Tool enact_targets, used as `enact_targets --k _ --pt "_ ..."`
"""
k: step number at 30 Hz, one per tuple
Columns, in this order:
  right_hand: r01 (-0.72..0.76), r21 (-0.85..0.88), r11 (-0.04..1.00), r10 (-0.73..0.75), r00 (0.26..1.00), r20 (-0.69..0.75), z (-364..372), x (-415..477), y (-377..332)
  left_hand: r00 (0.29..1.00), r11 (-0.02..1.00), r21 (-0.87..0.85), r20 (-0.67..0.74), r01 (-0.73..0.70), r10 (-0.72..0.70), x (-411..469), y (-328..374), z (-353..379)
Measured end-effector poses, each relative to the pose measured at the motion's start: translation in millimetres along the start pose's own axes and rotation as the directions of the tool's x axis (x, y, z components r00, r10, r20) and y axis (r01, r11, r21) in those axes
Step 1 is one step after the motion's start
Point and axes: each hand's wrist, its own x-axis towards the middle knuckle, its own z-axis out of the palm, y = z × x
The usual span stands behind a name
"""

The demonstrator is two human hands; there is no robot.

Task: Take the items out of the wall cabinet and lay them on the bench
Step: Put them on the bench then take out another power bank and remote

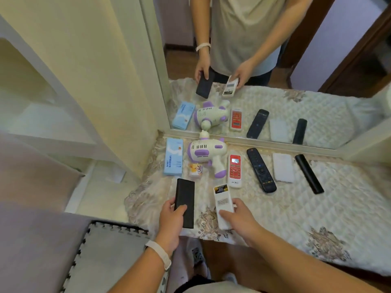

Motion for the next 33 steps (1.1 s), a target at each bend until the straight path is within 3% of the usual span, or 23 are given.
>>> enact_targets --k 8,13,18,21,25,29,33 --pt "-0.061 -0.119 0.991 0.058 0.998 -0.022 32 43 -3 0.994 0.983 0.175 0.076 0.062 -0.076 46 -14 -4" --pt "-0.023 -0.274 0.961 0.021 1.0 -0.008 37 51 -4 0.994 0.928 0.369 0.105 -0.057 0.019 48 -15 -4" --pt "0.052 -0.601 0.798 -0.045 0.999 0.027 31 57 -5 0.98 0.805 0.56 0.117 -0.197 0.159 40 -12 -9" --pt "0.125 -0.707 0.696 -0.113 0.992 0.064 26 56 -9 0.966 0.694 0.679 0.091 -0.237 0.241 35 -9 -11" --pt "0.254 -0.811 0.527 -0.176 0.966 0.188 11 49 -18 0.949 0.626 0.743 0.041 -0.239 0.314 17 2 -12" --pt "0.454 -0.818 0.354 -0.257 0.888 0.382 -2 44 -38 0.896 0.486 0.832 0.031 -0.269 0.443 -1 19 -18" --pt "0.726 -0.668 0.16 -0.348 0.675 0.65 -7 31 -60 0.841 0.276 0.94 0.019 -0.199 0.54 -27 34 -23"
